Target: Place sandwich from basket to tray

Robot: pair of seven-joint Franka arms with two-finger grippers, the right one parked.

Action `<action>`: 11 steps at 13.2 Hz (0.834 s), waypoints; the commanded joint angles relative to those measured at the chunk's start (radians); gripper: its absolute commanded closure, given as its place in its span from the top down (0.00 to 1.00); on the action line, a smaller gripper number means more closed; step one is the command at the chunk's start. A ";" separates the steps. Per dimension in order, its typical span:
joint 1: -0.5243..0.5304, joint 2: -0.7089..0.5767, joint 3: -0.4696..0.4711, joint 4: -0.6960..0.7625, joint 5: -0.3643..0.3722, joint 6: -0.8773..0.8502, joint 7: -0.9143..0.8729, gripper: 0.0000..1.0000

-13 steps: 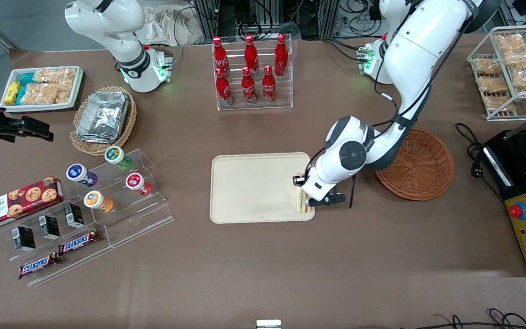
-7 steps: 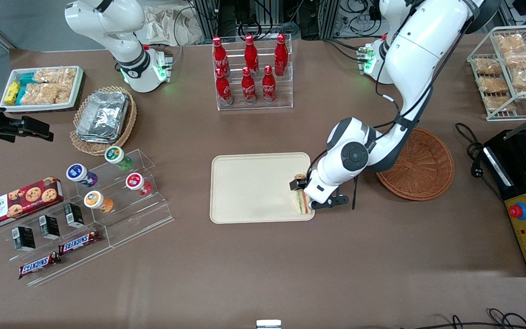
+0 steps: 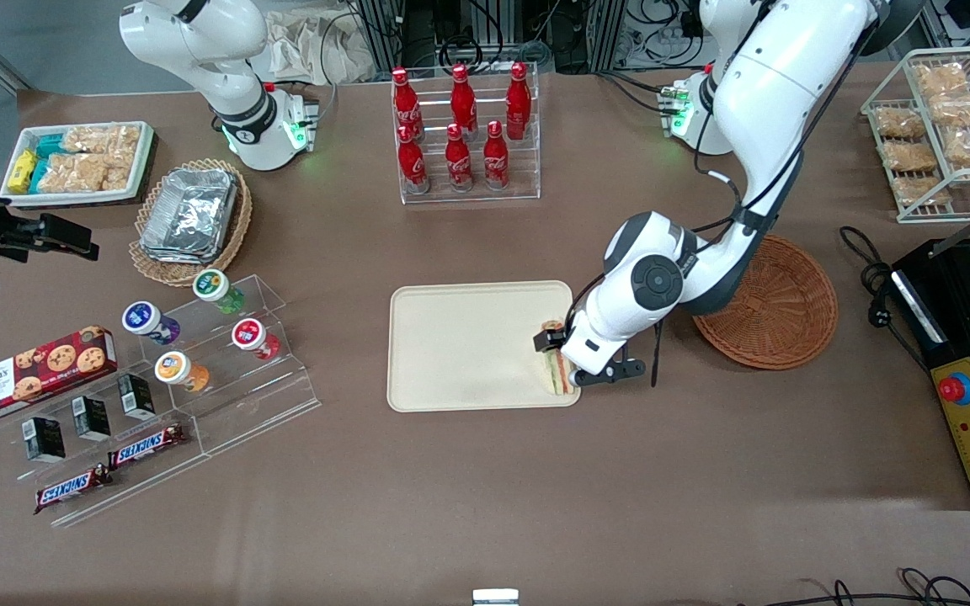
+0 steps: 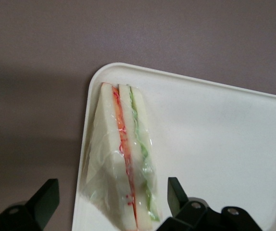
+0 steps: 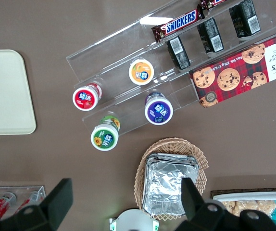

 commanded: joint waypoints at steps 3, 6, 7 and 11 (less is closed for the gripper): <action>0.003 -0.214 0.067 -0.009 0.018 -0.197 -0.032 1.00; 0.004 -0.337 0.157 0.004 0.021 -0.326 -0.012 1.00; 0.004 -0.366 0.179 0.023 0.021 -0.369 0.013 1.00; 0.004 -0.391 0.354 0.207 0.019 -0.636 0.230 1.00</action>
